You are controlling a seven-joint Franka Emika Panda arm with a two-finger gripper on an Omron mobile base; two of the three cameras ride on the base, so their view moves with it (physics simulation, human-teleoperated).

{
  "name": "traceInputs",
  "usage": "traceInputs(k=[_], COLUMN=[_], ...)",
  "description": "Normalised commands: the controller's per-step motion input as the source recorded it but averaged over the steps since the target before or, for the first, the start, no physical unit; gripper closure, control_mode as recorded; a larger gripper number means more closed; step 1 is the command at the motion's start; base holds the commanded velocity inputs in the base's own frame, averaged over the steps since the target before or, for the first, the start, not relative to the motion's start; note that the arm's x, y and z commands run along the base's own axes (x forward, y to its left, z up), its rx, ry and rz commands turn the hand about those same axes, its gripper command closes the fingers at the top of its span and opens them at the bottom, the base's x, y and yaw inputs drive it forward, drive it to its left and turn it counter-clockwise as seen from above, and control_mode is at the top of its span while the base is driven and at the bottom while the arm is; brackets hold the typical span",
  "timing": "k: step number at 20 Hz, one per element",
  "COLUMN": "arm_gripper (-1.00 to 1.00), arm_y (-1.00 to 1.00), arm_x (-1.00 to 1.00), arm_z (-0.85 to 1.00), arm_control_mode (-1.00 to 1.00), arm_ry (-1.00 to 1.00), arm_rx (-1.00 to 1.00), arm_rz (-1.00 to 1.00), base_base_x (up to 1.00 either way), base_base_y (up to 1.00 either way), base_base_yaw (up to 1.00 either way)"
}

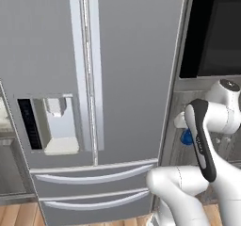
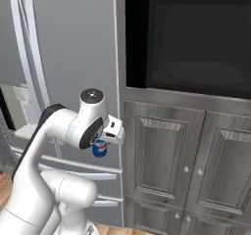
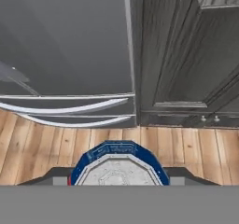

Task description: Four empty soda cans are scattered around the kitchen. Gather all the cans and cluster them next to the stove for recycling.

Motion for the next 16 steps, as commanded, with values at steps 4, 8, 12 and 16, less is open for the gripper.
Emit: traceInputs(k=[4, 8, 12, 16], arm_gripper=[1.00, 1.00, 1.00, 1.00], arm_y=[0.00, 0.00, 0.00, 0.00], arm_x=[0.00, 0.00, 0.00, 0.00], arm_z=[0.00, 0.00, 0.00, 0.00], arm_control_mode=[1.00, 1.00, 1.00, 1.00], arm_ry=[0.00, 0.00, 0.00, 0.00], arm_rx=[0.00, 0.00, 0.00, 0.00], arm_rz=[0.00, 0.00, 0.00, 0.00], base_base_x=[-0.45, -0.35, -0.01, 0.00], base_base_y=[0.91, 0.79, 0.61, 0.44], base_base_yaw=[0.00, 0.06, 0.35, 0.44])
